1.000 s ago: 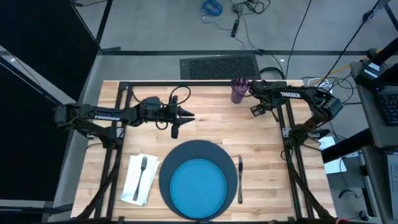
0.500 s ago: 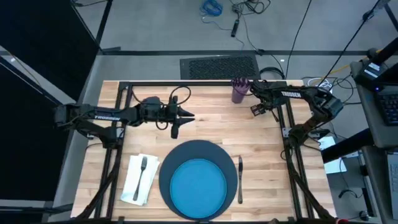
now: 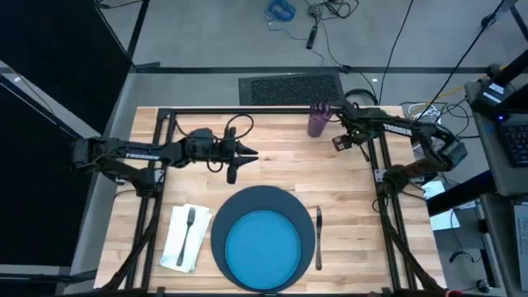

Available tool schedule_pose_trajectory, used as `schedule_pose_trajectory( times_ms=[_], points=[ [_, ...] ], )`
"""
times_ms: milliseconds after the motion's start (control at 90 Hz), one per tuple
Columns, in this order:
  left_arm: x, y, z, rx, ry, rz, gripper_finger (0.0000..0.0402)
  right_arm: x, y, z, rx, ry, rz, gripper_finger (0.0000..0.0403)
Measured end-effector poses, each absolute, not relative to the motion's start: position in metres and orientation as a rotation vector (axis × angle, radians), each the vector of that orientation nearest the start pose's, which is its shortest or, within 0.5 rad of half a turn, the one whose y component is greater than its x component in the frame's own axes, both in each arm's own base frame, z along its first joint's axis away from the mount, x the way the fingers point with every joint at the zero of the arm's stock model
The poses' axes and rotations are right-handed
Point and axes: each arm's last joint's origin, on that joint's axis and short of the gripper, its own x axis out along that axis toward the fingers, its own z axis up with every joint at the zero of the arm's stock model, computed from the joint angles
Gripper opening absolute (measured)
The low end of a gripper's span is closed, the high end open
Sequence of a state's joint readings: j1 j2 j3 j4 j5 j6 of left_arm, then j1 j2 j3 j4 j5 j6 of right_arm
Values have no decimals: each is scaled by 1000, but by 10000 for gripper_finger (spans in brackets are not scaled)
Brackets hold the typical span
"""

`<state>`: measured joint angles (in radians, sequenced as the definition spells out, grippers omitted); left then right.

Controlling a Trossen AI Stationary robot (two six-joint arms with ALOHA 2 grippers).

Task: Set table place
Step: Put the spoon beside the table knife

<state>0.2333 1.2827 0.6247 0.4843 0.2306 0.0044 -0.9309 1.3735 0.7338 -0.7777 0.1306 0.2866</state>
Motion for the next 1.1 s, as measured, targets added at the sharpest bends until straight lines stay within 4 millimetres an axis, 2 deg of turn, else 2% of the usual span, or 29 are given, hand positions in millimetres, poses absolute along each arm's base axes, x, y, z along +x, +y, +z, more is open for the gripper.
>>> schedule_pose_trajectory(
  times_ms=[178,544,678,778,856,967,1100],
  points=[
    [264,56,238,-57,167,3,68,120,-178,175,848,1173,-1031,176],
    [265,51,238,-57,163,-16,68,120,-179,172,875,1179,-1040,176],
    [265,51,238,-56,163,-16,68,118,-163,175,917,1285,-1098,176],
    [265,51,239,-49,162,-16,68,115,-154,176,844,1395,-1205,176],
    [265,51,239,-49,162,-17,68,116,-154,176,787,1398,-1244,176],
    [265,51,239,-49,160,-16,68,116,-160,171,784,1340,-1210,176],
    [265,51,239,-53,158,-16,68,102,-165,157,845,1363,-1230,176]
  ],
)
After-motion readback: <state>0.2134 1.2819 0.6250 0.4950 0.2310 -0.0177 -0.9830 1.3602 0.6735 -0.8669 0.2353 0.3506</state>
